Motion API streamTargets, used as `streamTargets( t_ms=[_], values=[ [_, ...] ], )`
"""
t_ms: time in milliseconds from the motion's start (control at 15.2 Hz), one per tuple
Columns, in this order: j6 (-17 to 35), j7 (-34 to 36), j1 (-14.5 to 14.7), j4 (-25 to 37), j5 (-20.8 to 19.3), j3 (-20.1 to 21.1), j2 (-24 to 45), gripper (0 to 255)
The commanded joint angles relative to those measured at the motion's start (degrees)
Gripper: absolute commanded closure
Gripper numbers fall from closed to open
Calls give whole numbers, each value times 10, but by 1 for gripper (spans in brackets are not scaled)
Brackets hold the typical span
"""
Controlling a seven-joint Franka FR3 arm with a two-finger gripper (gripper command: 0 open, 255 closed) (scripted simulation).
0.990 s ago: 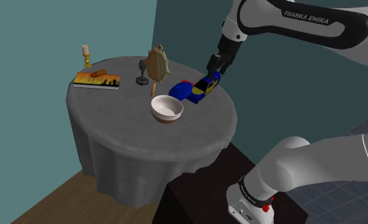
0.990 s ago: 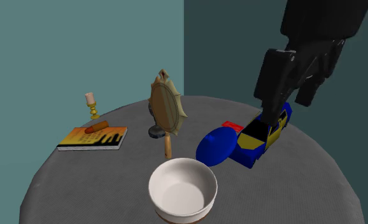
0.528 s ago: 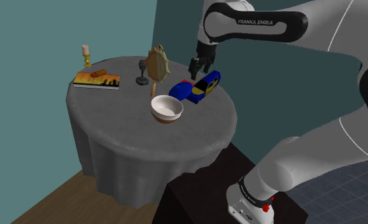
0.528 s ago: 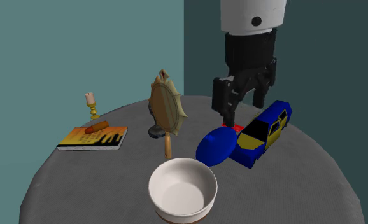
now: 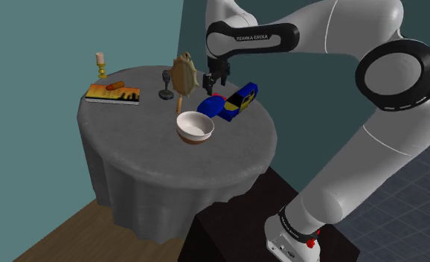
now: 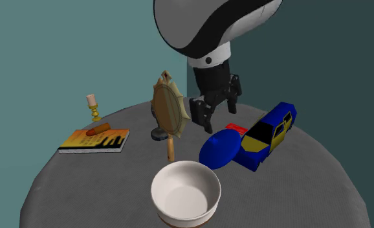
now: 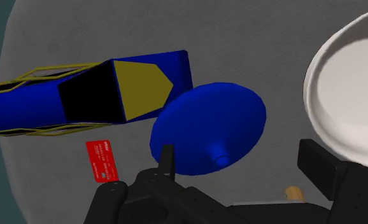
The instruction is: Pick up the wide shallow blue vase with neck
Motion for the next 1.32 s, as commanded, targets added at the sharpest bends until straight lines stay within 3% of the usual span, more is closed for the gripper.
streamTargets(
  t_ms=[0, 264, 858, 924, 1254],
  values=[
    [1, 6, 3, 37, -23, 2, 49, 0],
    [-9, 12, 13, 116, -61, 0, 138, 0],
    [39, 31, 12, 82, -70, -3, 155, 0],
    [39, 31, 12, 80, -70, -2, 154, 255],
    [39, 31, 12, 80, -70, -2, 153, 255]
  ],
)
